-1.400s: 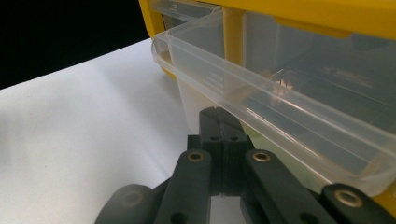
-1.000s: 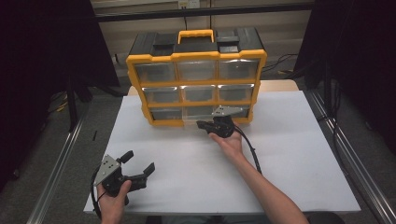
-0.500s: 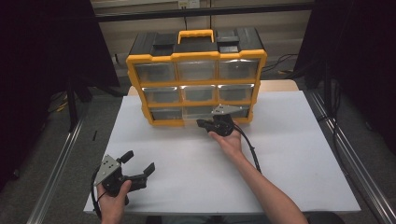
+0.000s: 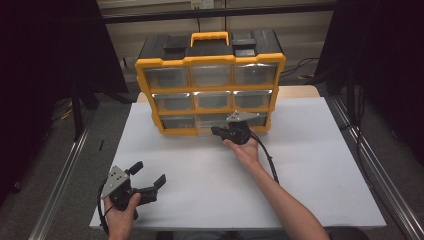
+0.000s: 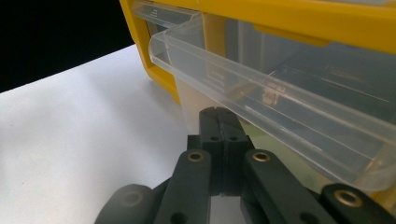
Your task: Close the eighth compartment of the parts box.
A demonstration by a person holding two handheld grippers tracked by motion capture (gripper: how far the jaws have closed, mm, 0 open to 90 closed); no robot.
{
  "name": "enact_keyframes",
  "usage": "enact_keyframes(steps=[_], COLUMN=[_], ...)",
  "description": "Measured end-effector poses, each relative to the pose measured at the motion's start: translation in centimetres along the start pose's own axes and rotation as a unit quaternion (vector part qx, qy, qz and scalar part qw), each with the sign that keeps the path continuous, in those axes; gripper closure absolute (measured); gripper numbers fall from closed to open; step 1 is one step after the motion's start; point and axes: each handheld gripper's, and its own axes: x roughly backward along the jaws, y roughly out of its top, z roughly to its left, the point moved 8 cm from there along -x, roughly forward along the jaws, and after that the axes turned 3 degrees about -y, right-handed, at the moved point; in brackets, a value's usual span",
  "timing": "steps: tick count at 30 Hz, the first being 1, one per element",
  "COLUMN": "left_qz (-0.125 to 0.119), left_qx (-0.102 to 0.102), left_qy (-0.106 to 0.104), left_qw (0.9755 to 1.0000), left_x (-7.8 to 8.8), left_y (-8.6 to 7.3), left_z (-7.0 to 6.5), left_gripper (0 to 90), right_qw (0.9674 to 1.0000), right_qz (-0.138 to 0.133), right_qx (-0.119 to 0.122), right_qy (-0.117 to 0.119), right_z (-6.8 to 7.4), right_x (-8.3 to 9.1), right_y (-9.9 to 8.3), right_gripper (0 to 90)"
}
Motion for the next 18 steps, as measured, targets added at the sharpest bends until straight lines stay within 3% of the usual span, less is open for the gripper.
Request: enact_keyframes(steps=[18], left_qz=[-0.001], left_qx=[0.0], left_qy=[0.0], left_qw=[1.0], left_x=[0.02], left_y=[0.02], left_z=[0.01], left_gripper=[4.1], right_qw=[0.9999], right_qz=[0.0], right_qx=[0.001], right_qy=[-0.013], right_z=[-0.81], right_x=[-0.23], right_y=[0.21], right_gripper=[90.0])
